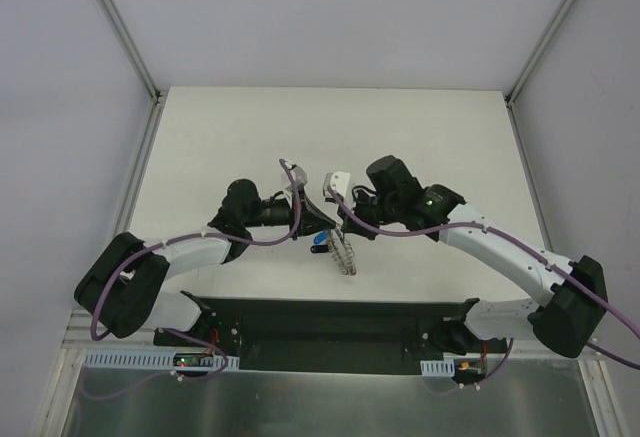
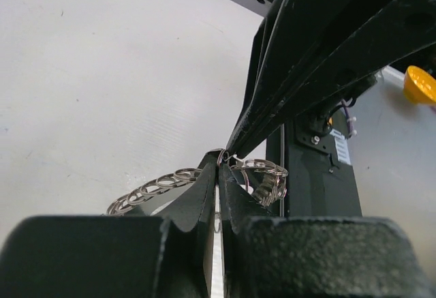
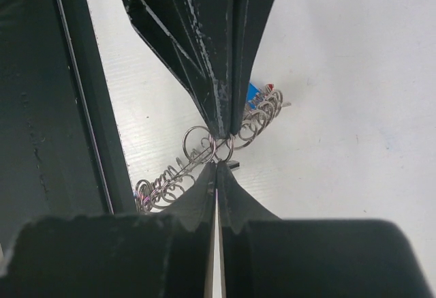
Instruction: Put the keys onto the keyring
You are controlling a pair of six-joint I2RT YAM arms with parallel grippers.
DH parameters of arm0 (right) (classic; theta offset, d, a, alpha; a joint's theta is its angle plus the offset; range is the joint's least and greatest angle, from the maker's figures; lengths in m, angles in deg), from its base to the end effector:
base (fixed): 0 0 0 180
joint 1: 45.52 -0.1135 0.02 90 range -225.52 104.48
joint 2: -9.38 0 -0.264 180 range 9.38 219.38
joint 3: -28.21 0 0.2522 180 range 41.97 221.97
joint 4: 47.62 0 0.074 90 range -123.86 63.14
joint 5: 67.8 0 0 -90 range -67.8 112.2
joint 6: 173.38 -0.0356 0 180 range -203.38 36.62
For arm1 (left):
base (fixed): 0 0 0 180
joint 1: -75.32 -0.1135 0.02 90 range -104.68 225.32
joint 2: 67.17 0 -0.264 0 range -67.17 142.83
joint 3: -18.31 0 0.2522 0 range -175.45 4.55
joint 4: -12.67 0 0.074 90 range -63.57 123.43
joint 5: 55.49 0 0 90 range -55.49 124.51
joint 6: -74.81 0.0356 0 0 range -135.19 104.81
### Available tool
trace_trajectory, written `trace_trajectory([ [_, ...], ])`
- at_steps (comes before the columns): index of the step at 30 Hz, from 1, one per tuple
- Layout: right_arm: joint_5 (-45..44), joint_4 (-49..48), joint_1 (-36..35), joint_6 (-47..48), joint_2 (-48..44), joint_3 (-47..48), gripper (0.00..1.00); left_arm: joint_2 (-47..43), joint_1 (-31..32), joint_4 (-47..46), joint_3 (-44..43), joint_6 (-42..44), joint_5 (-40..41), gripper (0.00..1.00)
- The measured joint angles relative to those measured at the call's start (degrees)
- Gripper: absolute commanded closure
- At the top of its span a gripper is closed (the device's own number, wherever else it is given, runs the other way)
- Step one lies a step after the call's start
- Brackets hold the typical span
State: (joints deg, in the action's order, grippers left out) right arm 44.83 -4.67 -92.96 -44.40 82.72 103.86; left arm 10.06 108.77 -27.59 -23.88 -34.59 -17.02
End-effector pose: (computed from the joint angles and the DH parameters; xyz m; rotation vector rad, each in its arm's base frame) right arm 0.1775 0.2136 0.3070 -1.6981 1.5043 0.5274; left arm 0.2048 -0.1687 0.2349 0.9648 1.3834 -1.3714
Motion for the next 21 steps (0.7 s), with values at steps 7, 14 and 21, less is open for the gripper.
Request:
trace_trajectory([
  [7,-0.2,-6.8,0.4,-4.8,-2.3,-4.3,0.99,-0.4,0.3,-6.6,2.9,-6.3,6.1,1.0],
  [14,-1.1,-9.7,0.4,-7.0,-2.4,-4.6,0.99,-1.3,0.7,-11.5,5.8,-9.5,11.5,1.0],
  [21,-0.7,-6.3,0.4,-4.2,0.3,-0.8,0.99,-6.1,0.7,-10.8,9.2,-9.2,13.0,0.7],
])
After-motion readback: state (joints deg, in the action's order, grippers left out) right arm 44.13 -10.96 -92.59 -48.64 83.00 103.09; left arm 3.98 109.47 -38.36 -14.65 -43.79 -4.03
